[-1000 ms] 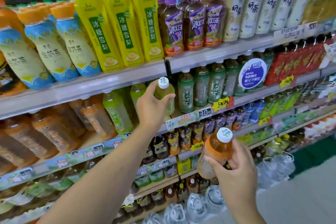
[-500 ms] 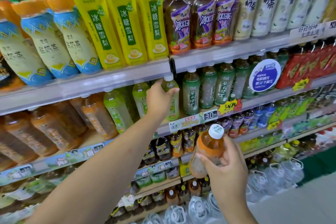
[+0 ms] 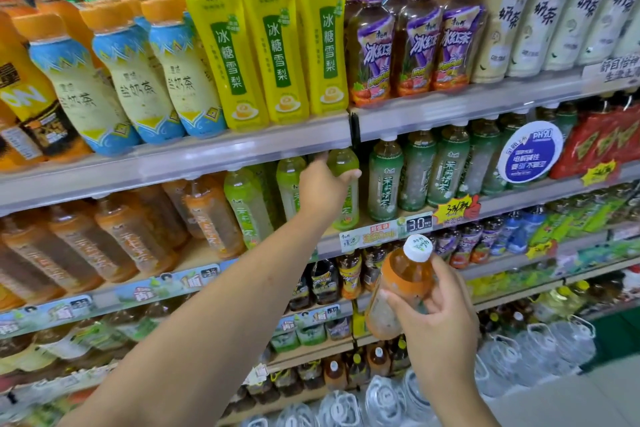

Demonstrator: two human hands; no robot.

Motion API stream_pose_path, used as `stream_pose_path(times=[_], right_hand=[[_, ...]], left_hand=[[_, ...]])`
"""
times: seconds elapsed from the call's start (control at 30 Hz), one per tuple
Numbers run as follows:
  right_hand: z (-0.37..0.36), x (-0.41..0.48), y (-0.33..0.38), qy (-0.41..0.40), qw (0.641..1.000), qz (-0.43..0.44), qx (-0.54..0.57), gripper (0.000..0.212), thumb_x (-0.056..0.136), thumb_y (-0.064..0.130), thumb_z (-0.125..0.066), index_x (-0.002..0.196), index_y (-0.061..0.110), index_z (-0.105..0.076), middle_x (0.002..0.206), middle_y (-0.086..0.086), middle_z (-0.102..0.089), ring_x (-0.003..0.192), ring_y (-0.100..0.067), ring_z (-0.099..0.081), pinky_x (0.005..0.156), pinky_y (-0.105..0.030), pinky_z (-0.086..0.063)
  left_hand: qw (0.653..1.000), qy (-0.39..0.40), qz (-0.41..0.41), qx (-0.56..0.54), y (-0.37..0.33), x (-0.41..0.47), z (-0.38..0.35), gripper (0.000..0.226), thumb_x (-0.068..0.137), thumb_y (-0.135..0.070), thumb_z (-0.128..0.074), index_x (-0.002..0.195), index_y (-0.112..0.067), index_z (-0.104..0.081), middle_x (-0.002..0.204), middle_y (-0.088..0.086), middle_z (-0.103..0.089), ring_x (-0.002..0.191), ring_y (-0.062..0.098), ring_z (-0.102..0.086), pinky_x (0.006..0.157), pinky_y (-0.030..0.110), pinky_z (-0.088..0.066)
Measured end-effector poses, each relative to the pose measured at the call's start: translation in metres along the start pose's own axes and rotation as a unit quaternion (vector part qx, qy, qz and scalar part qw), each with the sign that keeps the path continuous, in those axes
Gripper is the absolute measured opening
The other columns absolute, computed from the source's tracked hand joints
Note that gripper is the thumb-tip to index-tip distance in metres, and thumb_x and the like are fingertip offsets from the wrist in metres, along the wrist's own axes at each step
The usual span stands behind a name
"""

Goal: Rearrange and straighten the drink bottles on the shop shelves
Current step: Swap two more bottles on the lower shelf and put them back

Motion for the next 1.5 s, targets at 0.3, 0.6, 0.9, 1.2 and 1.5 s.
stream_pose_path(times=[0.3, 0.6, 0.9, 1.2, 1.5], right_hand=[[-0.066, -0.01, 0.047, 0.056, 0.998, 0.031, 0.008, 0.076, 0.065, 0.032, -0.087, 0.129, 0.043, -0.048, 0.113, 0.044, -0.045, 0.108, -0.014, -0.063, 0.09, -0.03, -0.049], [-0.219, -0.04, 0.11, 0.156, 0.984, 0.05, 0.065, 0.067, 0.068, 0.037, -0.086, 0.12, 0.057, -0.048, 0.122, 0.007, -0.061, 0.11, -0.019, -0.064, 0.093, -0.045, -0.053], [-0.322, -0.056, 0.159, 0.107, 0.991, 0.081, 0.012, 0.075, 0.069, 0.031, -0.085, 0.136, 0.026, -0.05, 0.131, 0.002, -0.056, 0.124, -0.021, -0.048, 0.099, -0.035, -0.041], [-0.343, -0.058, 0.166, 0.069, 0.994, 0.088, -0.006, 0.077, 0.073, 0.028, -0.084, 0.14, 0.022, -0.046, 0.127, 0.014, -0.044, 0.12, -0.006, -0.043, 0.1, -0.025, -0.035], [-0.354, -0.064, 0.159, 0.021, 0.995, 0.098, -0.026, 0.072, 0.073, 0.027, -0.083, 0.134, 0.027, -0.046, 0.132, 0.001, -0.053, 0.125, -0.024, -0.05, 0.104, -0.049, -0.045]], left_hand=[[0.996, 0.002, 0.016, -0.085, 0.092, -0.119, 0.08, 0.045, 0.083, -0.043, -0.071, 0.125, -0.044, -0.055, 0.077, 0.001, -0.068, 0.053, 0.011, -0.054, 0.053, 0.035, -0.052], [0.985, -0.051, 0.138, -0.089, 0.248, -0.221, 0.202, 0.031, 0.076, -0.054, -0.07, 0.105, -0.056, -0.06, 0.093, -0.025, -0.068, 0.073, 0.0, -0.062, 0.062, 0.019, -0.049], [0.968, -0.08, 0.216, -0.105, 0.341, -0.258, 0.269, 0.041, 0.075, -0.012, -0.082, 0.099, -0.042, -0.067, 0.092, -0.027, -0.072, 0.073, 0.001, -0.066, 0.063, 0.02, -0.05], [0.972, -0.017, 0.198, -0.127, 0.347, -0.245, 0.271, 0.04, 0.073, -0.013, -0.084, 0.102, -0.036, -0.069, 0.094, -0.023, -0.074, 0.066, 0.002, -0.065, 0.06, 0.018, -0.051], [0.977, 0.024, 0.153, -0.145, 0.348, -0.231, 0.276, 0.042, 0.069, -0.048, -0.08, 0.103, -0.064, -0.06, 0.104, -0.036, -0.066, 0.073, 0.003, -0.068, 0.062, 0.02, -0.054]])
Point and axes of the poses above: each hand's wrist, its own x-axis towards the middle knuckle, its own z-axis out of the back of the hand, y = z × x, the point moved 9 cm from there along x, towards the middle knuckle
